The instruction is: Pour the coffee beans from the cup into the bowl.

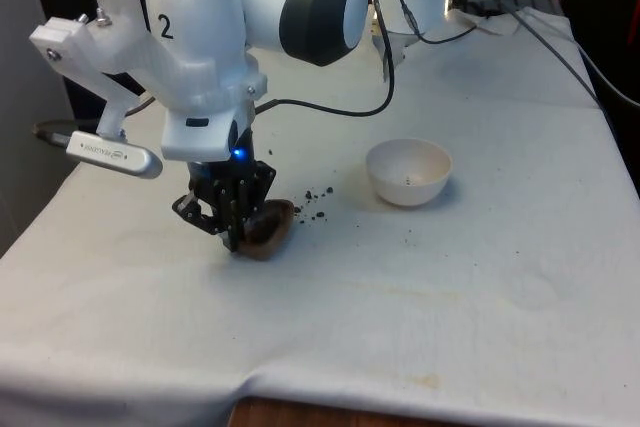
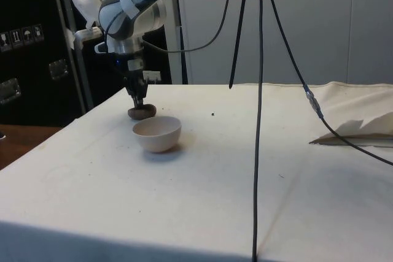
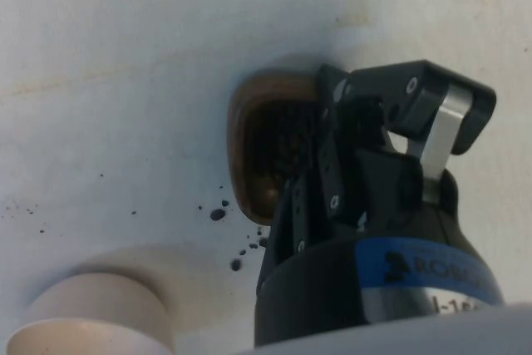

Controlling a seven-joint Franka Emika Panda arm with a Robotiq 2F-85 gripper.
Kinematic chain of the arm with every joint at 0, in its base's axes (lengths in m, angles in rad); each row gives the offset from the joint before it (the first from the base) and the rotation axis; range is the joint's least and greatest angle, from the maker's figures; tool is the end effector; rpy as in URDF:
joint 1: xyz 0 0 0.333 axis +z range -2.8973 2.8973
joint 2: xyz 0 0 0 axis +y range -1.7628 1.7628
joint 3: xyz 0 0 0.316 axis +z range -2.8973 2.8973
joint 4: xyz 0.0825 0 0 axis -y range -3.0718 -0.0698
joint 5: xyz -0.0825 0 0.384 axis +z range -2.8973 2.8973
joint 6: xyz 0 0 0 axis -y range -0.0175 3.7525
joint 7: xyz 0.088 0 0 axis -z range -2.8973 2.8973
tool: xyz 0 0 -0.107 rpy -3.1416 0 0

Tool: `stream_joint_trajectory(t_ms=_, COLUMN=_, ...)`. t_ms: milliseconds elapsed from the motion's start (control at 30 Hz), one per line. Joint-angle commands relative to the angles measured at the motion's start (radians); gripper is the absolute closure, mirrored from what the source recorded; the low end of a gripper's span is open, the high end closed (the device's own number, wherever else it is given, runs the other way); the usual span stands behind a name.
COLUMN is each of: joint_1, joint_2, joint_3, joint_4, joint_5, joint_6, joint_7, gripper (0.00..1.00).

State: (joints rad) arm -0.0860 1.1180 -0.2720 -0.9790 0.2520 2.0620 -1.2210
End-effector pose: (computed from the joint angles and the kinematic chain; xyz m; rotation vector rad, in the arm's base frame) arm 0.7594 -0.1849 0.1800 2.8222 1.3480 -0.0292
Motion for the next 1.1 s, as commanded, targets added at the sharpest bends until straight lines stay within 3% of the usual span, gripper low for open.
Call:
stream_joint_trajectory(t_ms=0, joint_1=-0.001, joint_2=0.000, joint_3=0.000, joint_4=0.001, joint_5=0.000, joint_6=0.000, joint_7=0.001, gripper=1.00)
stream_joint_trajectory(t_ms=367, joint_1=-0.001, joint_2=-0.030, joint_3=-0.010, joint_4=-0.007, joint_5=0.000, joint_6=-0.047, joint_7=0.002, gripper=1.00)
stream_joint_trajectory(t_ms=1067, joint_1=0.003, joint_2=-0.171, joint_3=-0.026, joint_4=-0.166, joint_5=0.002, joint_6=-0.070, joint_7=0.007, gripper=1.00)
